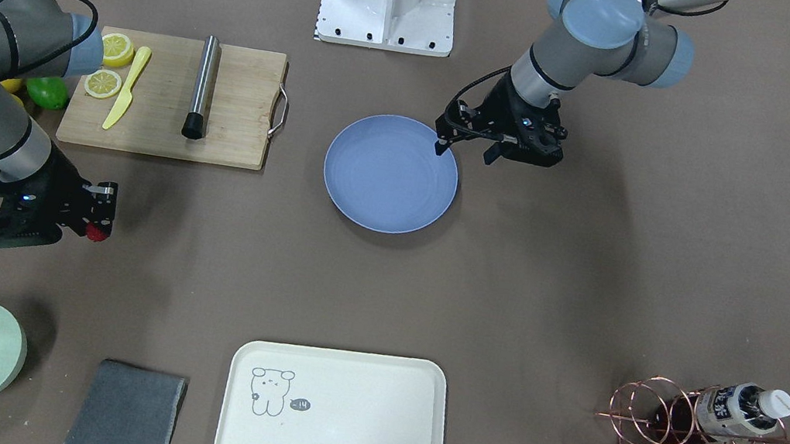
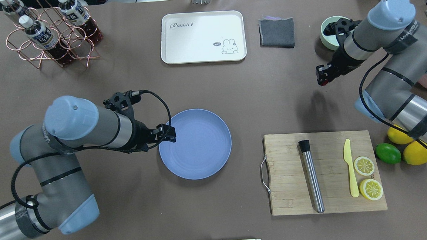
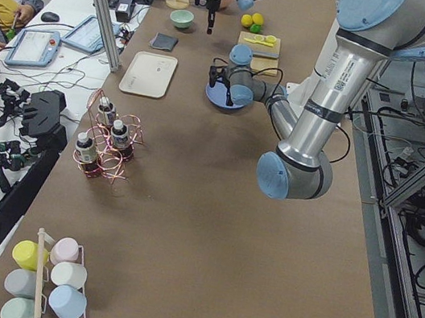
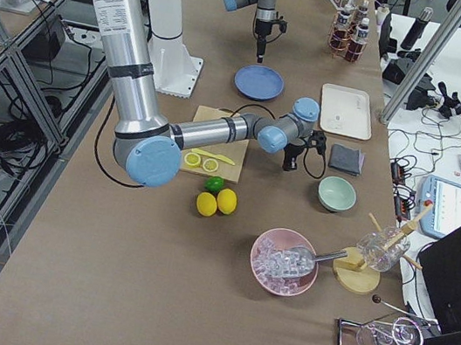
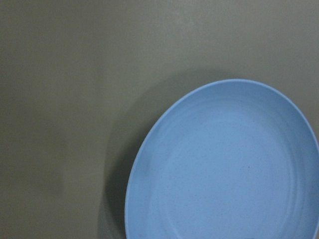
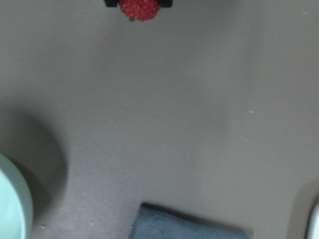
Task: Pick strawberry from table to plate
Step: 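Lift the strawberry with right gripper while left gripper releases plate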
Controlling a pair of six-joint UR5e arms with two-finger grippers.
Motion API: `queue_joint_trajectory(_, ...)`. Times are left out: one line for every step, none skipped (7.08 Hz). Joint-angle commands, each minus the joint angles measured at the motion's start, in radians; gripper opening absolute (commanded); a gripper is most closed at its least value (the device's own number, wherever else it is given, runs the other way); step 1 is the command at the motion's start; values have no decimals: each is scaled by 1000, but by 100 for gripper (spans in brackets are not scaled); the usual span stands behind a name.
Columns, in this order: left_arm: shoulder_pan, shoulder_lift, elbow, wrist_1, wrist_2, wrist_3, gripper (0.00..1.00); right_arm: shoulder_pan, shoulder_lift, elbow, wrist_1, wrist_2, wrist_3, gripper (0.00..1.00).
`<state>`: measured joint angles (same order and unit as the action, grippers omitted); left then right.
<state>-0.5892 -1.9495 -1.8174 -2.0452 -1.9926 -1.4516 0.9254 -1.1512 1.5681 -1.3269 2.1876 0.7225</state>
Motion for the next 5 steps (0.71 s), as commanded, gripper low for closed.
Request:
queue_joint_trajectory(-125, 85, 1, 5, -64, 217, 96, -96, 92, 131, -132, -14, 209, 0)
queue_joint_trajectory(-203, 119, 1, 87, -98, 391, 96, -187, 123, 163, -133, -88, 330, 0)
queue_joint_trajectory(-292, 130, 0, 171, -156, 550, 97, -303, 178, 155, -133, -180, 451, 0)
queue_joint_trajectory(-351, 155, 4, 186, -190, 629, 97, -395, 229, 141, -135, -266, 538, 0)
queue_joint_trajectory(-385, 168, 13, 188, -215, 657, 97, -457, 278, 94, -133, -307, 605, 0)
